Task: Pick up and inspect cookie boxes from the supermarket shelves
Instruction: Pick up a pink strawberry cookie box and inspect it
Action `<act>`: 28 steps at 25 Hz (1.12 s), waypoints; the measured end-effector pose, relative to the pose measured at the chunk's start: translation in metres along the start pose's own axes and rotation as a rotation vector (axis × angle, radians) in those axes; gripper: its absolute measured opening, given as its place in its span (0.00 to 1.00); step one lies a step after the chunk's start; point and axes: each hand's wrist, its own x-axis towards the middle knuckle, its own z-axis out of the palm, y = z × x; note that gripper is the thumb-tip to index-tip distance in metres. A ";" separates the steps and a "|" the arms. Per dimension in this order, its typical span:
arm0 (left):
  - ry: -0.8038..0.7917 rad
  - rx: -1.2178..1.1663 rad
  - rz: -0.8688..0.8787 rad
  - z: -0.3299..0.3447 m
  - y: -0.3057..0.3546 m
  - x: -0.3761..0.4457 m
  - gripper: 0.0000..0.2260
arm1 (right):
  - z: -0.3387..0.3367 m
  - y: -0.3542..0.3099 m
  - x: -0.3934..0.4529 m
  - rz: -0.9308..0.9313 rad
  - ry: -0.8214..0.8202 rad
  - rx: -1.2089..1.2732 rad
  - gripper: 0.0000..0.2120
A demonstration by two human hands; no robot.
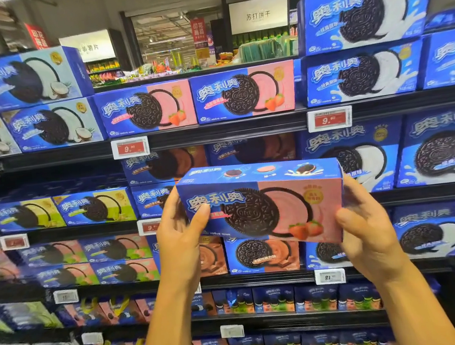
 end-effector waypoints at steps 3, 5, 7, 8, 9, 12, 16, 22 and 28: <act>0.068 -0.011 0.087 0.002 0.004 0.000 0.26 | -0.008 0.012 0.000 -0.074 0.084 -0.094 0.30; 0.073 0.013 0.146 0.005 0.005 0.001 0.27 | -0.008 0.018 0.002 -0.088 0.073 -0.104 0.33; 0.074 0.011 0.188 0.005 0.006 0.002 0.27 | -0.006 0.024 0.003 -0.085 0.051 -0.118 0.36; 0.073 0.004 0.202 0.005 0.006 0.002 0.27 | -0.006 0.026 0.004 -0.081 0.050 -0.124 0.35; 0.074 0.003 0.206 0.004 0.005 0.002 0.27 | -0.007 0.029 0.004 -0.079 0.054 -0.128 0.33; 0.090 0.005 0.172 0.003 0.003 0.001 0.28 | -0.007 0.028 0.001 -0.065 0.066 -0.134 0.34; 0.081 0.012 0.142 0.003 0.006 0.005 0.26 | -0.004 0.015 0.002 -0.069 0.057 -0.160 0.32; 0.117 0.096 0.072 0.008 0.021 0.014 0.20 | 0.004 -0.005 0.013 -0.014 0.109 -0.052 0.24; 0.100 0.121 -0.053 0.014 0.025 0.011 0.17 | 0.008 -0.004 0.018 0.078 0.221 -0.022 0.25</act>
